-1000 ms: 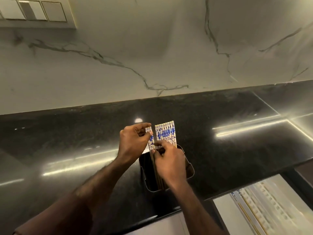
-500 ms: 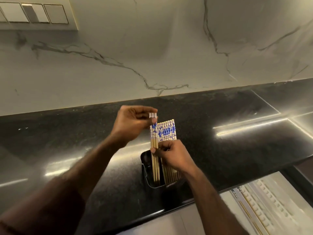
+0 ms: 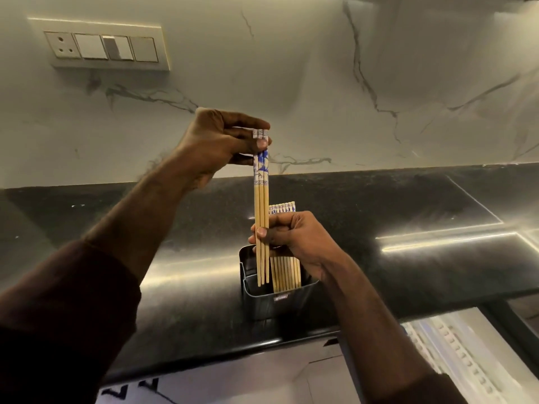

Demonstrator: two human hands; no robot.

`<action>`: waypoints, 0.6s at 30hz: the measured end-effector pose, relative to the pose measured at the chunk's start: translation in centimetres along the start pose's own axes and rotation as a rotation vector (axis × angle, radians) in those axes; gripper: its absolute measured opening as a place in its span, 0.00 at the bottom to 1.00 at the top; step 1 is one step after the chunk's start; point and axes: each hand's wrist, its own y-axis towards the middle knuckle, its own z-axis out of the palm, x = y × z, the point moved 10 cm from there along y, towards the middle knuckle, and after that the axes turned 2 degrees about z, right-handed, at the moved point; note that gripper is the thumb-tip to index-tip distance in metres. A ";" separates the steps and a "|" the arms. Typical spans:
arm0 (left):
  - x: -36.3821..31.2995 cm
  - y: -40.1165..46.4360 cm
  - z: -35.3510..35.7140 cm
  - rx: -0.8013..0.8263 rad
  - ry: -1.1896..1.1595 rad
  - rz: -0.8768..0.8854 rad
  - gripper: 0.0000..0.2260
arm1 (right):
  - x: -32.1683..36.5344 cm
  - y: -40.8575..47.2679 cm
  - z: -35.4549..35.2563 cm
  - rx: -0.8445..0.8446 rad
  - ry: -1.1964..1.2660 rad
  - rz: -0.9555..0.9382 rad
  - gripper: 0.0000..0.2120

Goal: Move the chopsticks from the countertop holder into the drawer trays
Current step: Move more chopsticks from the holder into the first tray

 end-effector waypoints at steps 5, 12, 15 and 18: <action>-3.3 -4.5 1.3 -0.010 -0.037 0.047 0.12 | 0.7 -5.5 1.1 -0.054 0.012 -0.026 0.07; -5.1 -13.4 6.7 0.057 -0.132 0.045 0.32 | -0.2 -15.4 2.7 -0.139 0.115 -0.046 0.12; -5.3 -16.7 9.3 0.072 -0.140 0.014 0.33 | -0.5 -19.4 2.5 -0.183 0.088 -0.049 0.11; -6.4 -19.3 12.5 0.099 -0.130 -0.001 0.24 | -0.4 -23.5 1.2 -0.242 0.028 -0.060 0.08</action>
